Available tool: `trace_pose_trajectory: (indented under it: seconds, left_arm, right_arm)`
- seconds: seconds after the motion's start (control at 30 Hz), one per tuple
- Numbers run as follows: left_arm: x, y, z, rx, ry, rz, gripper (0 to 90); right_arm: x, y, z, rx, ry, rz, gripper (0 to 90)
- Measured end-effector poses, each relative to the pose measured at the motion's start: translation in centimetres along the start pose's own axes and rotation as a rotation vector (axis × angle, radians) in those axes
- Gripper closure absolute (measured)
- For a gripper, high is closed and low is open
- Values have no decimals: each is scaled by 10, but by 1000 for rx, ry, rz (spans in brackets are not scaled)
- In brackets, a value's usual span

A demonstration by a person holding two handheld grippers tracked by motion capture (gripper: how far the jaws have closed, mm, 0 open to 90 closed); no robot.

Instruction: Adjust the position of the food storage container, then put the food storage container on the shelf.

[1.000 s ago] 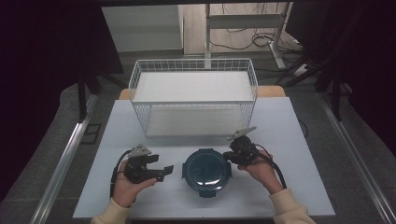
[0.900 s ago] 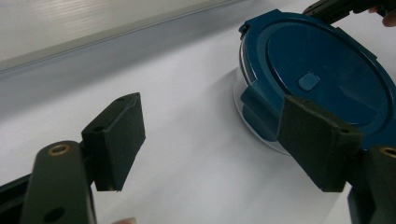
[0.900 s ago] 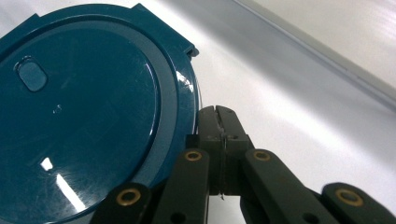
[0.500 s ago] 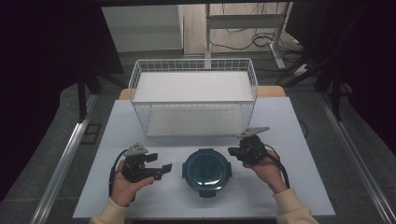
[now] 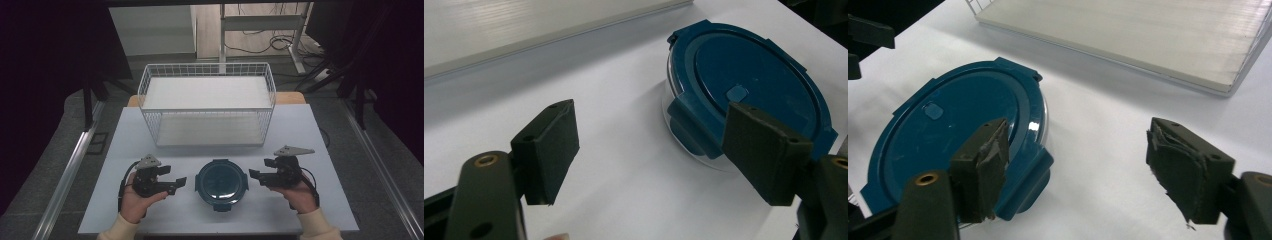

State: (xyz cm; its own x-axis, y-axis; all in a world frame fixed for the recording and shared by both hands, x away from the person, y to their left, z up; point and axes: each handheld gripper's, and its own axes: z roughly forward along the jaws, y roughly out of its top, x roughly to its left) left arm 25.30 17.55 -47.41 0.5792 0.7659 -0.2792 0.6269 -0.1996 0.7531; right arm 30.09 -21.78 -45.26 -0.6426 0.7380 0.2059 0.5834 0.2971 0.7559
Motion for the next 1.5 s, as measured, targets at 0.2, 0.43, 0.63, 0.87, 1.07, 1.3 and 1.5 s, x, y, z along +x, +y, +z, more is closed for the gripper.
trace_pose_trajectory:
  seconds: [0.2,0.43,0.63,0.87,1.07,1.3,1.5]
  left_arm:
    - [2,1,-1,-5,-1,-18,223]
    - [0,1,-1,-3,-19,-29,216]
    - [-3,2,0,33,-27,-57,183]
    - [-3,3,2,24,-109,-99,133]
    - [-5,0,13,61,-161,-174,123]
    - [-4,-2,23,83,-175,-226,135]
    - [0,-3,35,98,-216,-278,128]
  right_arm:
    - [3,-3,-2,-17,23,29,222]
    - [2,-8,-5,-18,42,88,191]
    - [8,-14,-7,9,57,132,156]
    - [10,-19,-6,23,91,176,137]
    - [15,-26,9,56,121,199,115]
    - [20,-29,19,83,130,196,109]
    - [20,-30,24,89,142,226,96]
